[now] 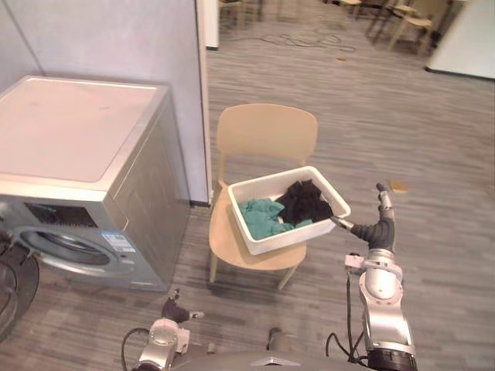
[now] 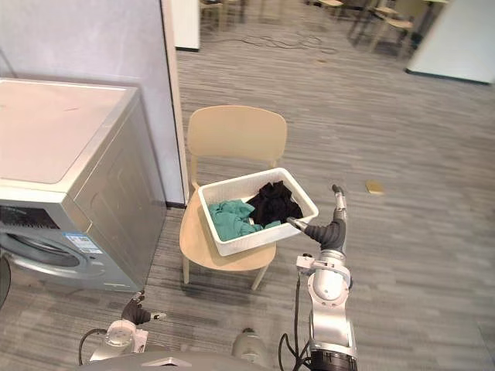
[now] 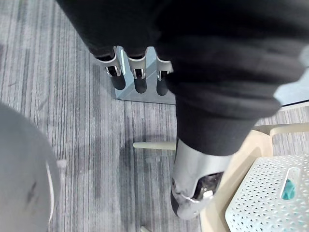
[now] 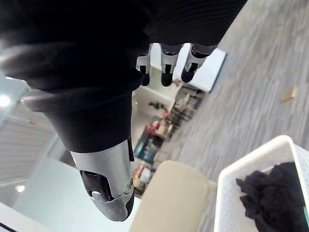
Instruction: Pick up the laundry basket with both hands and put the clothes into the washing machine.
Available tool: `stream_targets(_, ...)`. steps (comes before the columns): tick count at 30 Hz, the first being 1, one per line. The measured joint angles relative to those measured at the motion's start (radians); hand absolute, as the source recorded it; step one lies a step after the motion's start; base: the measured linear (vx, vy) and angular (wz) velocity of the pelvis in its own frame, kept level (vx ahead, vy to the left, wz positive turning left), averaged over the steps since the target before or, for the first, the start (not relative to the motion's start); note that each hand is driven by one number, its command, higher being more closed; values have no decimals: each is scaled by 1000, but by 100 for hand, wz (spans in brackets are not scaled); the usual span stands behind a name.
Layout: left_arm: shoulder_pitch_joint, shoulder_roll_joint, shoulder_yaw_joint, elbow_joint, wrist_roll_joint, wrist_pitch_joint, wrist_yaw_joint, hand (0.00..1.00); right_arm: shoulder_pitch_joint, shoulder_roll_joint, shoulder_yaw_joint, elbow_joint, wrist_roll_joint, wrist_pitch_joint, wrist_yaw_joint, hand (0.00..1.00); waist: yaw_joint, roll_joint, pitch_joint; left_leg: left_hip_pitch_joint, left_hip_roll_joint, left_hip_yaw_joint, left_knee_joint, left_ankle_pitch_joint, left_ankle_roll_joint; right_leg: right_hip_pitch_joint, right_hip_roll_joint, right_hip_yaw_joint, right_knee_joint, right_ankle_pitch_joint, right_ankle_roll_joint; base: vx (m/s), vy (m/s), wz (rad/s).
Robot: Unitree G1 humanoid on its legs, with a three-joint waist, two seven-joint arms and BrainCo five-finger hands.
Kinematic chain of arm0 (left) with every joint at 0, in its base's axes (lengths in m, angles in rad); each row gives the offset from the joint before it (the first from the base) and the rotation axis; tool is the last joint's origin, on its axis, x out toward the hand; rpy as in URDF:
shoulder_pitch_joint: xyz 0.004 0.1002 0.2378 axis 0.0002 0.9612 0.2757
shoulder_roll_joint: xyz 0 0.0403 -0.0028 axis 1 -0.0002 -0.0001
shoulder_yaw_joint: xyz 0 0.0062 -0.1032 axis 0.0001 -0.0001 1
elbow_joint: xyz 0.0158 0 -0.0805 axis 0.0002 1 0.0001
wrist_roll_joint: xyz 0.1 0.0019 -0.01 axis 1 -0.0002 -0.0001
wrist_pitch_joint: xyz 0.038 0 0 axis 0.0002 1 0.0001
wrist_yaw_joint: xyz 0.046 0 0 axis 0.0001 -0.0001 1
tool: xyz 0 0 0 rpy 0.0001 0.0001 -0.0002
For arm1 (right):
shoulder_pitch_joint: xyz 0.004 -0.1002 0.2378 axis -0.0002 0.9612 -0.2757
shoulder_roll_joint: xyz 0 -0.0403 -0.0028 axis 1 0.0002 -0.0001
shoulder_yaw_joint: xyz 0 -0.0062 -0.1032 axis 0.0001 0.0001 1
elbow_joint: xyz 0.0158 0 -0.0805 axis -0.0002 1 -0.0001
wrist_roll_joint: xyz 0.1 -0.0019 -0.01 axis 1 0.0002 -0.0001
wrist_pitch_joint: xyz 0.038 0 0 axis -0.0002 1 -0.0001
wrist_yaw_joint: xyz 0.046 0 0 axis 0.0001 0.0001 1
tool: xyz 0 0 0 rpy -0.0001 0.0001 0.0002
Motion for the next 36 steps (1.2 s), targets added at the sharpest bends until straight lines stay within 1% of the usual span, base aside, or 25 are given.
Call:
stream_targets(2,1,-17,7,-5,-1,-1,-15,0,-8,-19,-56,1,-3,14,3,0,12,15,2,-35,44,-7,0,3,-14,5,24,-45,-47,27,-22,76,-218,51)
stream_targets(3,1,-25,6,-6,-4,-1,-23,0,-10,-38,-100,1,-2,20,4,0,11,18,9,-61,77,-5,-4,21,-25,5,34,-86,-65,38,-37,55,-268,76)
stream_targets(4,-2,-26,6,-27,-6,-1,-37,0,-27,-66,-133,3,-2,23,3,0,13,19,31,-77,90,-19,-3,33,-34,3,42,-118,-69,41,-45,22,-198,63)
stream_targets(5,-3,-26,7,-42,-10,-1,-38,0,-48,-81,-137,3,-2,23,3,0,14,26,45,-79,93,-26,-3,38,-38,4,45,-126,-68,42,-48,-20,-203,44)
stream_targets(6,-3,-27,8,-58,-22,-2,-41,0,-95,-116,-138,4,-2,23,-1,0,12,24,79,-99,98,-38,-2,45,-45,-5,50,-143,-69,45,-54,-67,-113,24)
stream_targets(7,-15,-28,12,-71,-35,-2,-42,0,-155,-145,-129,22,0,19,-7,0,16,22,108,-122,101,-43,-2,52,-48,-27,53,-147,-65,49,-60,-90,-98,19)
stream_targets(9,-36,-29,20,-84,-50,-2,-41,0,-248,-175,-106,70,7,17,-12,0,20,13,143,-165,105,-42,3,64,-50,-70,54,-151,-54,57,-68,-105,-53,9)
stream_targets(10,-52,-31,21,-84,-69,-2,-41,0,-297,-191,-84,95,27,16,-17,0,23,16,159,-196,112,-35,14,67,-49,-97,52,-158,-45,59,-70,-112,-39,20)
stream_targets(11,-68,-39,29,-95,-91,-3,-40,0,-368,-217,-45,138,56,15,-21,0,23,22,189,-227,123,-28,38,69,-52,-124,52,-170,-25,58,-71,-86,-5,16)
stream_targets(12,-73,-44,33,-116,-103,-3,-38,0,-419,-232,-17,169,66,15,-20,0,30,26,214,-240,126,-24,55,69,-52,-143,52,-169,-9,58,-71,-107,13,5)
stream_targets(13,-82,-54,36,-152,-123,-5,-37,0,-499,-259,22,218,90,15,-17,0,50,37,243,-273,133,-11,86,70,-52,-177,52,-169,19,57,-72,-109,36,-7)
stream_targets(16,-106,-58,37,-193,-160,-15,-35,0,-672,-306,91,339,119,15,6,0,71,48,295,-326,139,0,125,69,-52,-228,50,-169,49,56,-74,-93,16,-3)
stream_targets(17,-109,-57,41,-199,-167,-21,-33,0,-714,-319,116,366,126,15,8,0,74,48,298,-351,142,0,136,69,-51,-250,51,-169,56,56,-74,-99,3,-2)
stream_targets(19,-130,-59,49,-199,-188,-24,-31,0,-835,-367,204,473,137,15,25,0,75,49,318,-396,152,8,160,65,-47,-290,54,-169,65,61,-79,-94,1,-9)
stream_targets(20,-136,-58,56,-199,-198,-25,-30,0,-864,-376,223,499,137,15,28,0,77,48,322,-407,156,12,165,65,-47,-300,56,-169,66,65,-81,-76,-11,-15)
stream_targets(21,-147,-60,69,-199,-210,-25,-29,0,-910,-389,246,536,145,16,50,0,78,48,325,-433,161,15,174,65,-47,-321,58,-169,66,71,-83,-53,-15,-11)
stream_targets(22,-164,-62,79,-199,-220,-26,-26,0,-961,-406,284,590,158,17,62,0,75,49,347,-435,166,20,176,65,-47,-323,59,-170,63,75,-84,-54,-29,-8)
stream_targets(23,-171,-61,80,-199,-223,-26,-24,0,-987,-415,308,621,159,18,68,0,75,49,357,-438,169,22,178,65,-47,-324,61,-170,61,78,-85,-31,-37,-6)
stream_targets(25,-187,-60,87,-203,-243,-32,-11,0,-1077,-439,391,732,176,24,108,0,77,49,358,-484,181,23,188,66,-47,-361,70,-171,46,93,-88,-16,-40,-10)
stream_targets(31,-213,-62,96,-239,-296,-33,-8,0,-1279,-459,600,953,216,31,177,0,85,49,374,-536,190,23,181,78,-54,-411,77,-177,36,103,-92,40,-36,-2)
stream_targets(32,-213,-62,96,-239,-296,-33,-8,0,-1279,-459,600,953,216,31,177,0,85,49,374,-536,190,23,181,78,-54,-411,77,-177,36,103,-92,40,-45,7)
stream_targets(33,-229,-61,96,-242,-297,-34,-8,0,-1332,-489,670,1013,233,31,190,0,95,49,379,-550,190,21,171,88,-55,-423,76,-185,29,106,-96,29,-38,9)
stream_targets(36,-252,-60,98,-242,-314,-34,-8,0,-1386,-519,754,1069,233,36,222,0,100,48,400,-559,190,14,155,104,-60,-425,76,-202,15,111,-103,25,-38,17)
